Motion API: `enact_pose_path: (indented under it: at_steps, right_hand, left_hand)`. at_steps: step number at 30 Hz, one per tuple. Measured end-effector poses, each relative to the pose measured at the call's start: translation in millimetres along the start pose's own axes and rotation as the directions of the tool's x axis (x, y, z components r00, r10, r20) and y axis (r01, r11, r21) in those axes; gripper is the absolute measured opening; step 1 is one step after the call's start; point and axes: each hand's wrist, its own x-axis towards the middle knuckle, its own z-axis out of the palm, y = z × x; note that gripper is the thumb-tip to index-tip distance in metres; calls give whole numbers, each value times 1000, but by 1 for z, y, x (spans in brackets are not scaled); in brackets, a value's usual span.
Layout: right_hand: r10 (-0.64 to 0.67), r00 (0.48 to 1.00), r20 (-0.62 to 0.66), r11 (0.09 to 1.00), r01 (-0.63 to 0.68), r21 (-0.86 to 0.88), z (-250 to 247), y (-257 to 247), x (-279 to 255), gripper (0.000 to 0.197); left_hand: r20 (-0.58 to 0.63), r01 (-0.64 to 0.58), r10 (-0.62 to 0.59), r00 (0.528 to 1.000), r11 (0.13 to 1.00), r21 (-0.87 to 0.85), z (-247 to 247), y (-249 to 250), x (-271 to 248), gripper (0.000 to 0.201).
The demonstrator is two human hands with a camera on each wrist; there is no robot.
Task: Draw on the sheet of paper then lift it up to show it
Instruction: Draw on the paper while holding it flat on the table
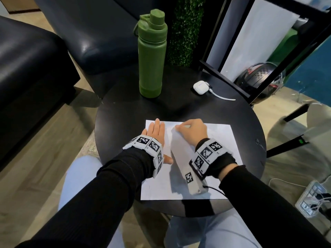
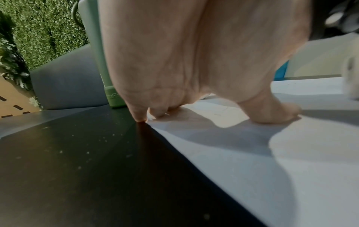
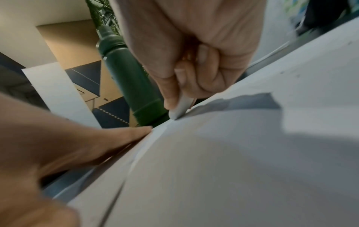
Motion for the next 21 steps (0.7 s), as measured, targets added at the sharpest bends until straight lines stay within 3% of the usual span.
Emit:
enact_pose_path:
  at_steps: [3, 7, 12, 17, 21]
  right_hand:
    - [26, 998, -49, 999, -24, 41, -2, -1, 2, 24]
    - [-69, 994, 90, 993, 77, -95, 8, -6, -12, 27]
    - [41, 999, -36, 999, -41, 8, -6, -5, 5, 26]
    - [-60, 991, 115, 992, 72, -102, 10, -5, -11, 23]
    - [41, 998, 46, 999, -43, 30, -7, -8, 5, 28]
  left_hand:
    - [0, 3, -3, 1000, 1000, 2, 2, -1, 0, 125]
    - [-30, 14, -14, 999, 1000, -6, 2, -3, 3, 122]
    - [-9, 1, -1, 1000, 1000, 6, 2, -1, 1, 124]
    - [-36, 19, -18, 999, 1000, 10, 0, -3, 2, 118]
    - [-20, 3, -2, 1000, 1000, 11, 0, 0, -2, 121]
